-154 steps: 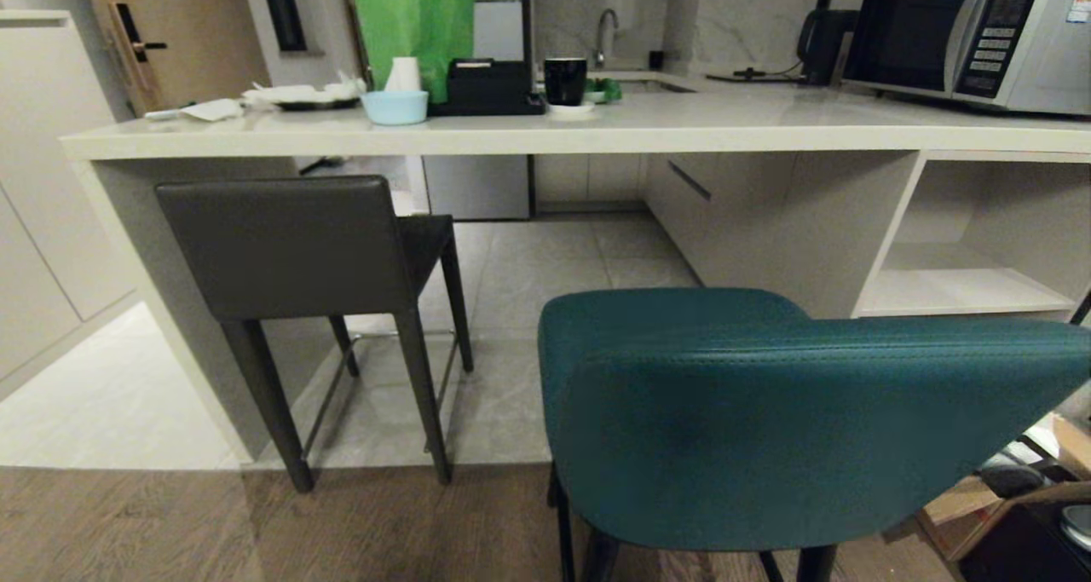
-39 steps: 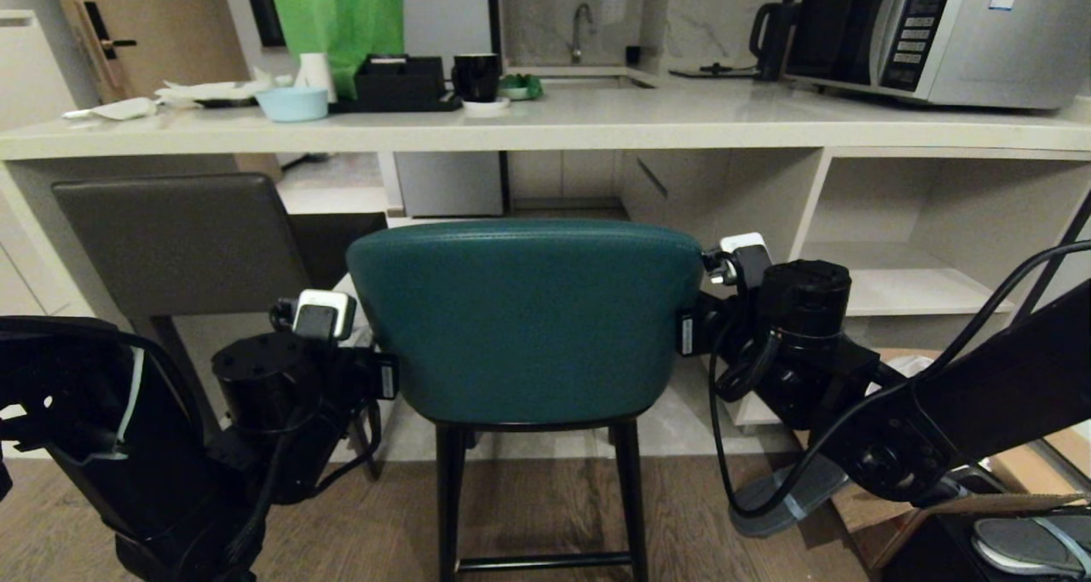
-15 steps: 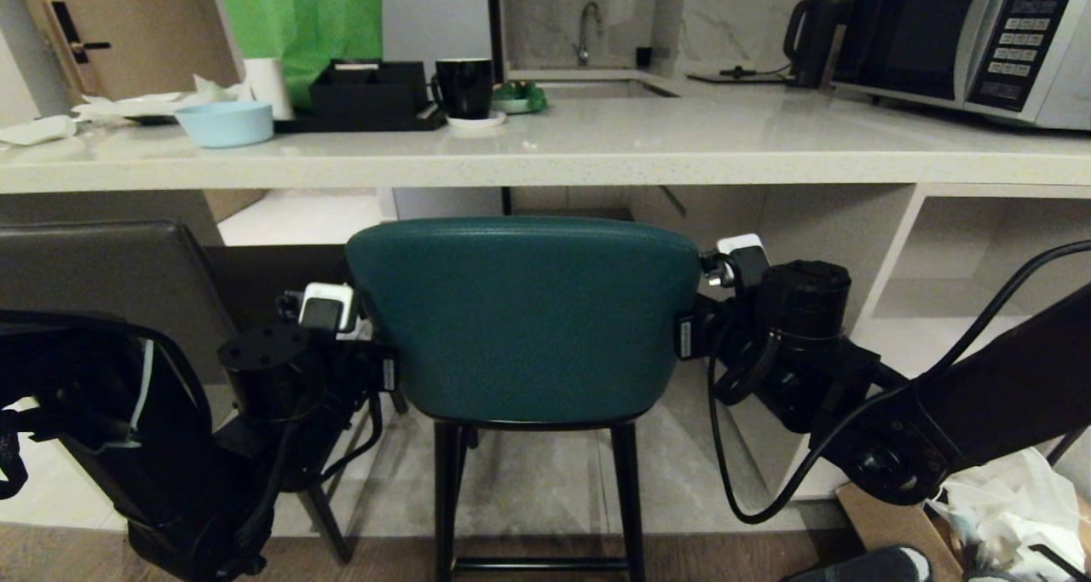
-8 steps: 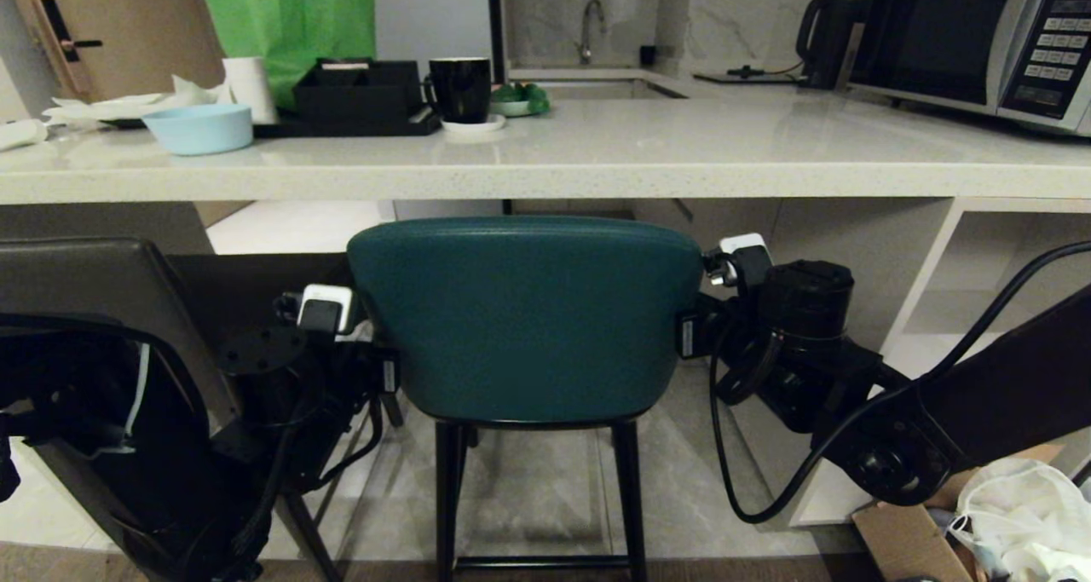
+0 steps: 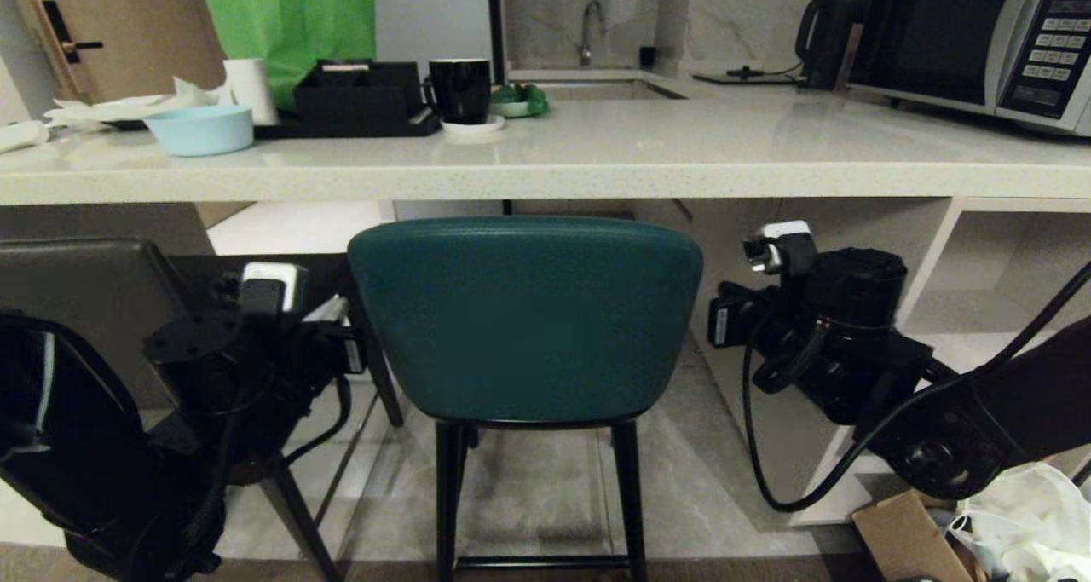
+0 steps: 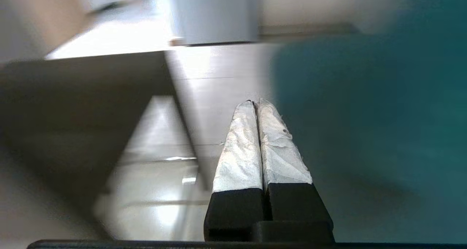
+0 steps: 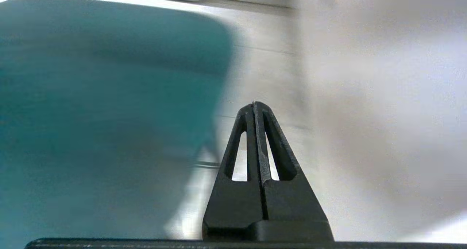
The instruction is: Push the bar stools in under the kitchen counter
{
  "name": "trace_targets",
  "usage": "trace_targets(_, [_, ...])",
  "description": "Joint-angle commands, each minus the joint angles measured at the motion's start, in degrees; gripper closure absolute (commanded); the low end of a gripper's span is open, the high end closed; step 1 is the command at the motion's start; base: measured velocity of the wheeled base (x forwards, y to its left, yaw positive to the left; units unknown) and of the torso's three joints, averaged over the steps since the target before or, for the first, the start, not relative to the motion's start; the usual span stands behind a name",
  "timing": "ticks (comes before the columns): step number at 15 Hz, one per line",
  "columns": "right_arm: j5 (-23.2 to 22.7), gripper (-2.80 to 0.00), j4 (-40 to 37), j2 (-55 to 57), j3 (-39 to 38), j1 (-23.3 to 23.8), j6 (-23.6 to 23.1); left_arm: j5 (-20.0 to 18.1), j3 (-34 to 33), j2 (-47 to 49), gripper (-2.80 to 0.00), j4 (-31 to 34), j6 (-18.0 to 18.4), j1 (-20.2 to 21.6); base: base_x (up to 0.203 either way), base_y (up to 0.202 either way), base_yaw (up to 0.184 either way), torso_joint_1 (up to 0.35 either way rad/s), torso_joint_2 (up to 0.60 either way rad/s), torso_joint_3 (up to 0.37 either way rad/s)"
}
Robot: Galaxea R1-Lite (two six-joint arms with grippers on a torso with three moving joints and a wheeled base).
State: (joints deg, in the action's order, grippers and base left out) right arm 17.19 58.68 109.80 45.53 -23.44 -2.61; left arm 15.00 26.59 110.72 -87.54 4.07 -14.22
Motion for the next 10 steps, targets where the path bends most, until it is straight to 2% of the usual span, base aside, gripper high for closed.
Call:
trace_targets(1, [0.19, 0.00, 0.22, -2.33, -1.01, 3.34, 0.47, -1.49, -0.94, -1.44, 0.00, -0.12, -0.44, 4.85, 0.000, 0.000, 0.000, 0.000, 0.00, 0.000])
trace_targets(2, [-0.37, 0.00, 0.21, -3.77, -2.31, 3.94, 0.68, -3.64, -2.66, -2.76, 0.00, -0.12, -0.73, 6.63, 0.000, 0.000, 0.000, 0.000, 0.00, 0.000])
trace_targets(4, [-0.78, 0.00, 0.21, -7.29, -4.96, 3.82, 0.61, -5.43, -6.14, -6.68, 0.00, -0.12, -0.86, 7.18, 0.000, 0.000, 0.000, 0.000, 0.00, 0.000])
trace_targets(7, [-0.60, 0.00, -0.03, -16.29, -10.01, 3.08, -0.15, -5.48, -11.53, -16.32, 0.00, -0.12, -0.71, 5.50, 0.000, 0.000, 0.000, 0.000, 0.00, 0.000])
trace_targets(10, [-0.37, 0.00, -1.13, -31.13, -16.15, 2.94, -4.52, -5.22, -14.40, -30.75, 0.00, 1.95, -0.27, 4.93, 0.000, 0.000, 0.000, 0.000, 0.00, 0.000])
